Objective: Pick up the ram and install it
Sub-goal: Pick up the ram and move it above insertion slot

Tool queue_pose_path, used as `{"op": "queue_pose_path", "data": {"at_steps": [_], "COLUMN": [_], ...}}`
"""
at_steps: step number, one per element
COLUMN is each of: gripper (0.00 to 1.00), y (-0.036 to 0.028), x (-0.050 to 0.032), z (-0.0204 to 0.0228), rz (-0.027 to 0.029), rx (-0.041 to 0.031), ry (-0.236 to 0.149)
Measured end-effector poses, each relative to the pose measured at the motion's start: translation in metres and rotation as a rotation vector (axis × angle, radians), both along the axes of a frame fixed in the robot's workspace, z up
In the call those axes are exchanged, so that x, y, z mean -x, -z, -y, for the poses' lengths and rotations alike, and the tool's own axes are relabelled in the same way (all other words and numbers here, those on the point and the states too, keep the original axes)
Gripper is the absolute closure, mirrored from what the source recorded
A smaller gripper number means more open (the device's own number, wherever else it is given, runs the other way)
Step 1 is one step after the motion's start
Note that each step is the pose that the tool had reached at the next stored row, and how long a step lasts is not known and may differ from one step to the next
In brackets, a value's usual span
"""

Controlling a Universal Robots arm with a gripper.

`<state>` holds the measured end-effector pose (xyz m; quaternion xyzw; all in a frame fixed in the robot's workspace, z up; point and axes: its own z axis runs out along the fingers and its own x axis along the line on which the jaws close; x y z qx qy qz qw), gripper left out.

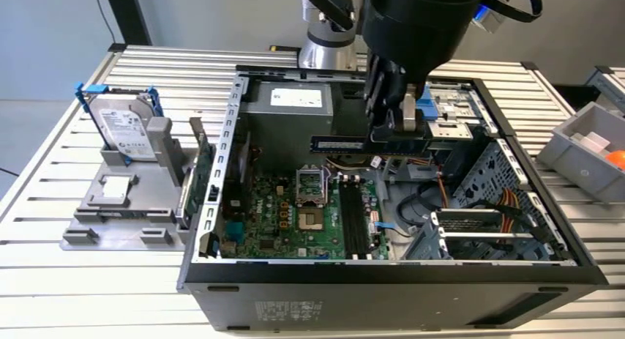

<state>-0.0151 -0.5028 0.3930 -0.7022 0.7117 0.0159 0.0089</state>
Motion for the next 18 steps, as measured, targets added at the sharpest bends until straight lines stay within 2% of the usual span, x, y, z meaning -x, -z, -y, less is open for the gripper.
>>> {"op": "queue_pose_path", "data": {"at_steps": [9,15,18], "gripper": [1.0,1.0,1.0], "y": [0.0,0.0,0.0001], "x": [-0.0133,-0.0173,-0.019], "z": [-0.0005,-0.0086,-0.0103], "rz": [-0.0005,-0.0005,-0.0005], "rx": [-0.0001,0.0,0.0], "ry": [0.0,0.0,0.009]}}
